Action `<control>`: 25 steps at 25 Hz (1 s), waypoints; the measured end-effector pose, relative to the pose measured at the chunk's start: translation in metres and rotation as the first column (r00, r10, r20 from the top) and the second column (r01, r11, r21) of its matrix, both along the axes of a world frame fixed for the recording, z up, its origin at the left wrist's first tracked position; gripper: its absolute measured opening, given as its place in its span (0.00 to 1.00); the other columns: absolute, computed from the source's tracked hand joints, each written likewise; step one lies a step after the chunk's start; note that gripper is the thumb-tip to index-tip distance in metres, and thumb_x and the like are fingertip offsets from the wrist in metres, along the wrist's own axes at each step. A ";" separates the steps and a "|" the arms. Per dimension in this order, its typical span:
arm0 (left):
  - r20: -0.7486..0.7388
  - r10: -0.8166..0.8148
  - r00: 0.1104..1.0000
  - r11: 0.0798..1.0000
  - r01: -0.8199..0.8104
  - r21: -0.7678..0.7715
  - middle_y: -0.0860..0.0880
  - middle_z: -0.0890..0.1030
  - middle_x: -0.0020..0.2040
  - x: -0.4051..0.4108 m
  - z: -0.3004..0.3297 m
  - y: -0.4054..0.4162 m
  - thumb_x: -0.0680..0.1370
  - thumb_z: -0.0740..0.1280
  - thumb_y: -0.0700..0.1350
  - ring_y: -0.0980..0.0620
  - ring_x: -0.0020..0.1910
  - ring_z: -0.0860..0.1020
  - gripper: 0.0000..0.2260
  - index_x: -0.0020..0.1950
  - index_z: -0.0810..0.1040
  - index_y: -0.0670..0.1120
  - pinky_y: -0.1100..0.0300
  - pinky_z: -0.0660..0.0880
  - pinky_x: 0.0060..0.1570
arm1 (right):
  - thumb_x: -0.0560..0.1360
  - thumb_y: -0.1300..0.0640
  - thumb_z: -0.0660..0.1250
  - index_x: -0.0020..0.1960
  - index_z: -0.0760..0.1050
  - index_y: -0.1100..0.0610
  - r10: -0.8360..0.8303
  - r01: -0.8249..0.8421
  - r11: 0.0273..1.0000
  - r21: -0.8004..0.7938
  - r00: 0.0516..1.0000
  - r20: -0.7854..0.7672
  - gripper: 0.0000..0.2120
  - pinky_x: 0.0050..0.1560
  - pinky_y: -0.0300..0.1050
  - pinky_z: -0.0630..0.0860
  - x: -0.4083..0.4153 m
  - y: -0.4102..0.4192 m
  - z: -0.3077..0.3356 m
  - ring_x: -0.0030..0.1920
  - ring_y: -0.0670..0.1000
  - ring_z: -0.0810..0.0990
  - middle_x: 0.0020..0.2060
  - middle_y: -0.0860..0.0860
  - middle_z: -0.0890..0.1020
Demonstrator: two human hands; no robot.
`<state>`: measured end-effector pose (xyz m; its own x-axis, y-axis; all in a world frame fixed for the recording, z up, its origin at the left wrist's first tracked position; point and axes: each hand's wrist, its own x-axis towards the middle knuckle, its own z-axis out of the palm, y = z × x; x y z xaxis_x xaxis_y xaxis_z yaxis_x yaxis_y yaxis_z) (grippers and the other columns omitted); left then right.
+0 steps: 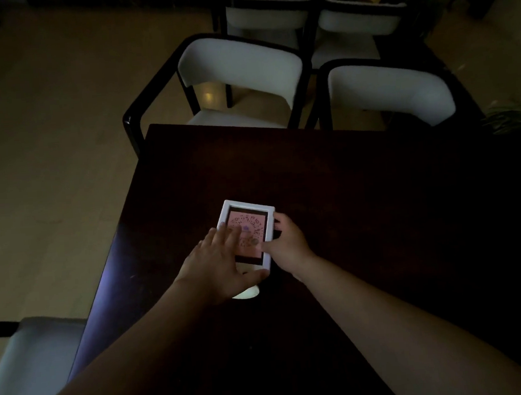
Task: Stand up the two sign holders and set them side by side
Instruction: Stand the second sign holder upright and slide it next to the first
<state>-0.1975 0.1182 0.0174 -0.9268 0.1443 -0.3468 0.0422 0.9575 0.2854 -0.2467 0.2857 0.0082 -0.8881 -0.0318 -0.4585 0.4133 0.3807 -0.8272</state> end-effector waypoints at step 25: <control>-0.434 -0.152 0.888 0.982 0.085 -0.170 0.40 0.45 0.81 0.085 -0.002 0.017 0.77 0.61 0.63 0.36 0.79 0.42 0.37 0.80 0.56 0.46 0.33 0.59 0.71 | 0.74 0.72 0.68 0.63 0.74 0.53 -0.145 0.039 0.856 -0.515 0.975 -0.167 0.23 0.56 0.52 0.80 0.037 0.007 0.044 0.58 0.51 0.82 0.56 0.54 0.84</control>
<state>-0.1129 0.1348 0.0149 -0.9674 0.2432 0.0710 0.2481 0.9661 0.0712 -0.2096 0.2925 0.0519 -0.9673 -0.1257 -0.2203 0.2375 -0.1442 -0.9606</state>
